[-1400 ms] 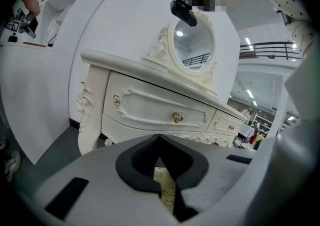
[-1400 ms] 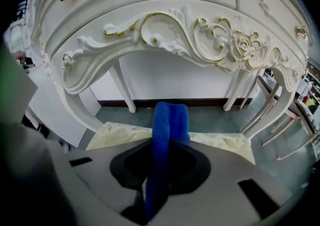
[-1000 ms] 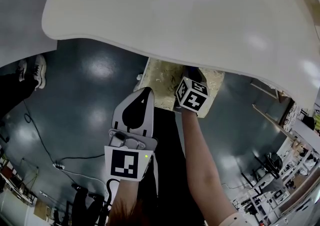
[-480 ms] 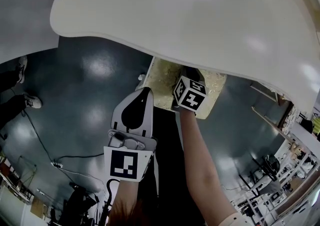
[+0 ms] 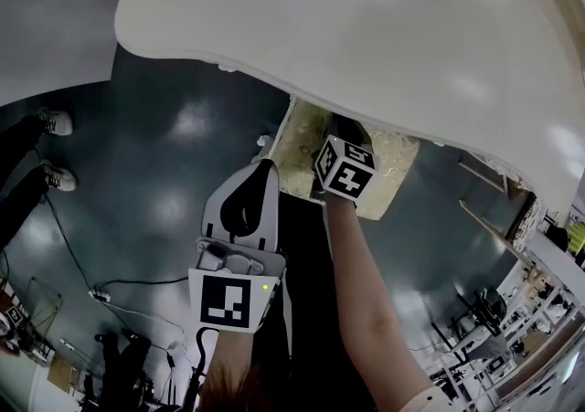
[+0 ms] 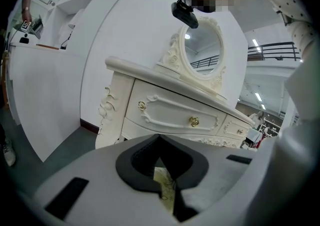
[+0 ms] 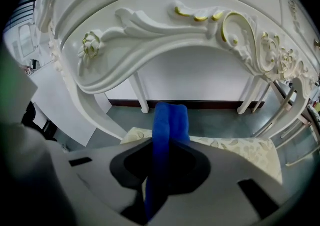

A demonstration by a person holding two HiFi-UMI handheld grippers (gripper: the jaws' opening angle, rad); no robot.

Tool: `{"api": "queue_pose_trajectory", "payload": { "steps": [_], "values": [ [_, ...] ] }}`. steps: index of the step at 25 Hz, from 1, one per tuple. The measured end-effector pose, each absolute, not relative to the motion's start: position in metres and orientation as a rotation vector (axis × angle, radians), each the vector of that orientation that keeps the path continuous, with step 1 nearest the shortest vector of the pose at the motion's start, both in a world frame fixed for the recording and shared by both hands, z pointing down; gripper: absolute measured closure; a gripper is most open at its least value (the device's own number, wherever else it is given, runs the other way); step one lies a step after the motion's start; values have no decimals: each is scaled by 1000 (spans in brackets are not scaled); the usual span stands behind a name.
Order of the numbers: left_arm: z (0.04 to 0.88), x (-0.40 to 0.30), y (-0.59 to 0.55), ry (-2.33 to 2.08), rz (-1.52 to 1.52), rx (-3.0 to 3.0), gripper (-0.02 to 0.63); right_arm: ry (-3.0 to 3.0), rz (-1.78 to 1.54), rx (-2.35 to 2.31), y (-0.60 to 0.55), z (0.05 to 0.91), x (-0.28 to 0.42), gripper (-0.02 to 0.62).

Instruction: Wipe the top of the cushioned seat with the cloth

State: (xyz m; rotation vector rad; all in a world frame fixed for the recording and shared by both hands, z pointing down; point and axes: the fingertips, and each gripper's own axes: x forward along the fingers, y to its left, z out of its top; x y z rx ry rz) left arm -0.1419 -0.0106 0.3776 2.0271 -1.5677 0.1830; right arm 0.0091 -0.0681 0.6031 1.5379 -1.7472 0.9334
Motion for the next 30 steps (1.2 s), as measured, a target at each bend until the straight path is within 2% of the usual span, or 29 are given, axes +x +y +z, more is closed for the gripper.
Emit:
{"api": "queue_pose_trajectory", "payload": {
  "steps": [30],
  "values": [
    [379, -175, 0, -1637, 161, 1973, 607, -1883, 906, 1398, -80, 603, -59, 534]
  ]
}}
